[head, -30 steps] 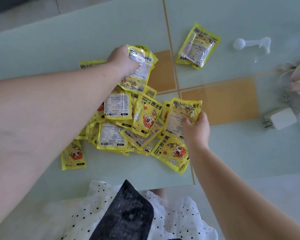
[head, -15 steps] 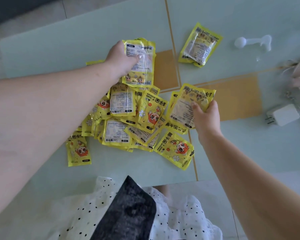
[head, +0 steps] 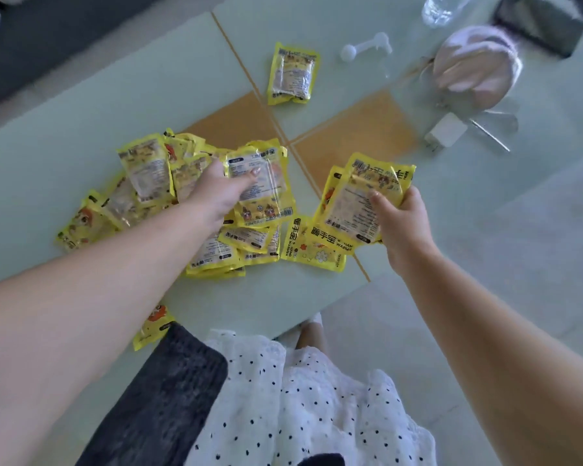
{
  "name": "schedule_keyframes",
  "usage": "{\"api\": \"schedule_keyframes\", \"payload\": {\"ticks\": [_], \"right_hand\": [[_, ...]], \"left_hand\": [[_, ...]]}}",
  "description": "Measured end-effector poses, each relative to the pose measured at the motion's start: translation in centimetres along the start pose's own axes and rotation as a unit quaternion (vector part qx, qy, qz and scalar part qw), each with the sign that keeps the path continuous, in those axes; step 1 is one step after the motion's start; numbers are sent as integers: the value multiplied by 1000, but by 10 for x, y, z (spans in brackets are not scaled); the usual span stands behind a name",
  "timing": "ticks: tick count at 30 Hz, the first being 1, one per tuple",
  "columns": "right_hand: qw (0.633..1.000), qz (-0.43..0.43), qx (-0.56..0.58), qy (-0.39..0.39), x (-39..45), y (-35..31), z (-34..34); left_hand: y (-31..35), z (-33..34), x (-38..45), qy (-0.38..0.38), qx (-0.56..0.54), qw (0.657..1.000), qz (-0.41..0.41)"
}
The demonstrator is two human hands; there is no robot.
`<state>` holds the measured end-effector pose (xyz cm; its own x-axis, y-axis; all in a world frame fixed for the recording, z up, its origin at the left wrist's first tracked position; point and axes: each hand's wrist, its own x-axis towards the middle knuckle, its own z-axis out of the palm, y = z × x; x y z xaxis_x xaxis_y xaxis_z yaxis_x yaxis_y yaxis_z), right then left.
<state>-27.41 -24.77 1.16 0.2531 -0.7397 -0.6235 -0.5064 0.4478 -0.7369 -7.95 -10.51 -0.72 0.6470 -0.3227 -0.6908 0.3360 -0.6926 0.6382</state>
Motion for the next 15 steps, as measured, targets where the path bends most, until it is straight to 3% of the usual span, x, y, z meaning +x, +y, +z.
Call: {"api": "schedule_keyframes", "payload": {"ticks": [9,15], "right_hand": [[989,54,116,74,-116,87,-87],[966,91,186,157,-200,172,-146]], "left_hand": [[-36,47,-96,-176,23,984,25],[-69,108,-169,-302,101,947,43]]}}
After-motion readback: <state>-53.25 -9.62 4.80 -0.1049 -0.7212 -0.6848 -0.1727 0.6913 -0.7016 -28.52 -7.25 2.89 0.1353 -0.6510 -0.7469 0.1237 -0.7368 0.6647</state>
